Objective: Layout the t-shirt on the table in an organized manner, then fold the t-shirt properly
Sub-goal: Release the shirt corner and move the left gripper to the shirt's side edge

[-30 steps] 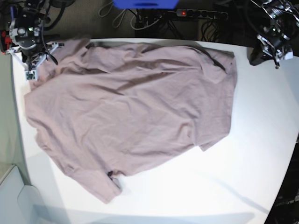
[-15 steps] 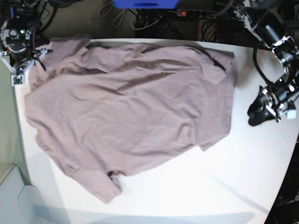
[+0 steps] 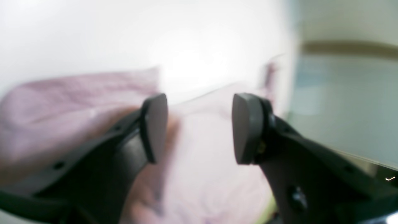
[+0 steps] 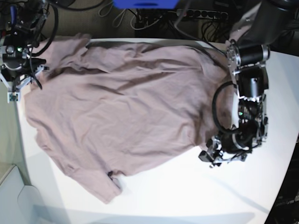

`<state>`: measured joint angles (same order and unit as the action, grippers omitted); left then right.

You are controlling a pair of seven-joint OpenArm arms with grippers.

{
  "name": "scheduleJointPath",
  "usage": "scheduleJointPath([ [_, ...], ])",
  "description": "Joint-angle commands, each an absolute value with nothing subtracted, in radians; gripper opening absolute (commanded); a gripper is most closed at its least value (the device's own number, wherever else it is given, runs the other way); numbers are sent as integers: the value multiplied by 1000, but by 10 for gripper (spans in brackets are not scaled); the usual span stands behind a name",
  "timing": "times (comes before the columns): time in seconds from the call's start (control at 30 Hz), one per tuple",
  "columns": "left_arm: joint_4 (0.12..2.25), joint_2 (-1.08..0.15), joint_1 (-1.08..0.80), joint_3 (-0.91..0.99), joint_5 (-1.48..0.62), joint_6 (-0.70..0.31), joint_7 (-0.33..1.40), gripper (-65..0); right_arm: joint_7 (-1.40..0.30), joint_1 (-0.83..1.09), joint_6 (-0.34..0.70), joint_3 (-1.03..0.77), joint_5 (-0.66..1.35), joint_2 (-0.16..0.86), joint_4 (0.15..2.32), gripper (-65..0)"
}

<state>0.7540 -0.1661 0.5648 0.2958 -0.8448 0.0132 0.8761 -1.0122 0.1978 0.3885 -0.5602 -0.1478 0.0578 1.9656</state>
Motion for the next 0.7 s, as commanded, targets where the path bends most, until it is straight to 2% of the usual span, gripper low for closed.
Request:
scheduleJointPath([
  [0.0,730,-174,625,260,-865,2,843,-323,-998,188,383,-567,-147,70,1983,-391],
  [0.07,653,-173,639,208,-863,2,762,-323,-1000,191,383,-567,-147,70,1983,-389],
  [0.2,639,-177,638,139,-857,2,642,-323,-1000,194,383,-567,-147,71,1980,-389],
  [0.5,641,-213,656,110,-857,10,636,-324,-1000,185,383,-567,-147,68,1975,-389],
  [0.67,641,-239,661,87,-842,10,688,-325,-998,185,383,-564,-147,70,1975,-389],
])
